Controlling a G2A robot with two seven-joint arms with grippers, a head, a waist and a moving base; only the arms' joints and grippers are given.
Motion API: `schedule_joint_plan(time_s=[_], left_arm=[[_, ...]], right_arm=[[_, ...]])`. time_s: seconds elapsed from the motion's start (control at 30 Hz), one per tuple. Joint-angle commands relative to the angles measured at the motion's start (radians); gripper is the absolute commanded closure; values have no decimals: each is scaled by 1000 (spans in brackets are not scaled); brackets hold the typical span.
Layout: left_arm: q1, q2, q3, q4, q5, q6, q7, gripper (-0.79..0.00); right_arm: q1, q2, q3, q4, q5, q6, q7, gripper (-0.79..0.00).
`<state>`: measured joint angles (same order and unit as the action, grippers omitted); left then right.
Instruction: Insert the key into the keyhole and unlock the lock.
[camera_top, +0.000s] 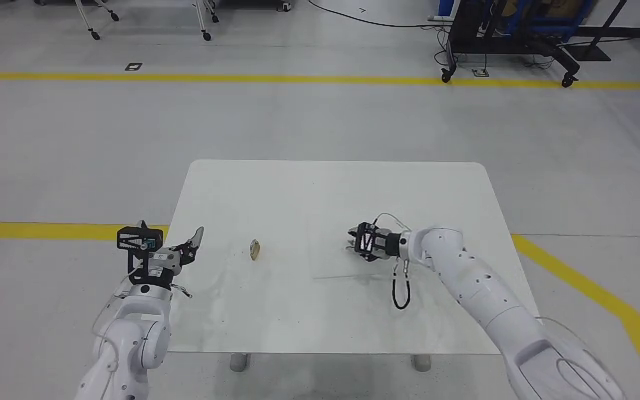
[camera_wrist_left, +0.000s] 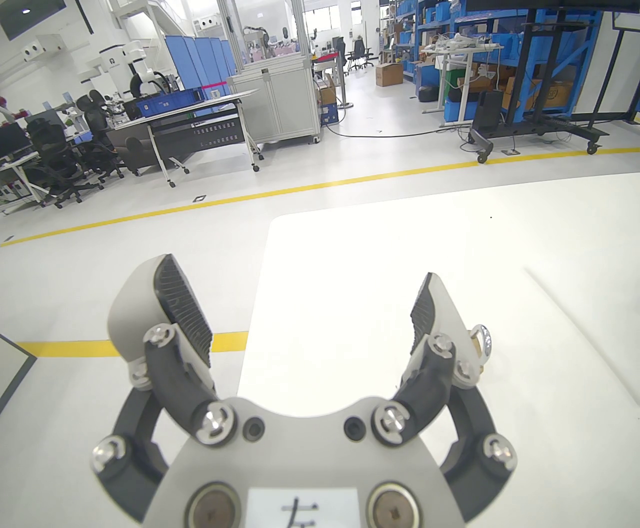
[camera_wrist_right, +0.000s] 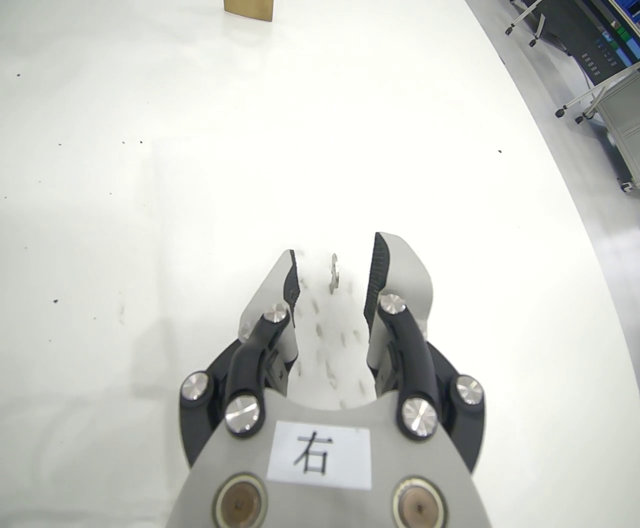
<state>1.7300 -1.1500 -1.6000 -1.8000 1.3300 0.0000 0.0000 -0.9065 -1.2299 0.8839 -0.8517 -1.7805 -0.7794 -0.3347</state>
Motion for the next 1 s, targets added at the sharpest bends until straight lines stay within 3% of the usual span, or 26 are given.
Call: schedule_joint_plan(time_s=[0.0, 0.63, 0.97], left_arm=[[0, 0, 0, 0, 0, 0, 0, -785], [0, 0, 0, 0, 0, 0, 0, -785], [0, 0, 0, 0, 0, 0, 0, -785]], right_arm=[[8, -3, -8, 14, 2, 2, -7, 0], [1, 34, 41, 2, 33, -46, -169, 0], [-19, 46, 68, -16, 68, -62, -158, 0]])
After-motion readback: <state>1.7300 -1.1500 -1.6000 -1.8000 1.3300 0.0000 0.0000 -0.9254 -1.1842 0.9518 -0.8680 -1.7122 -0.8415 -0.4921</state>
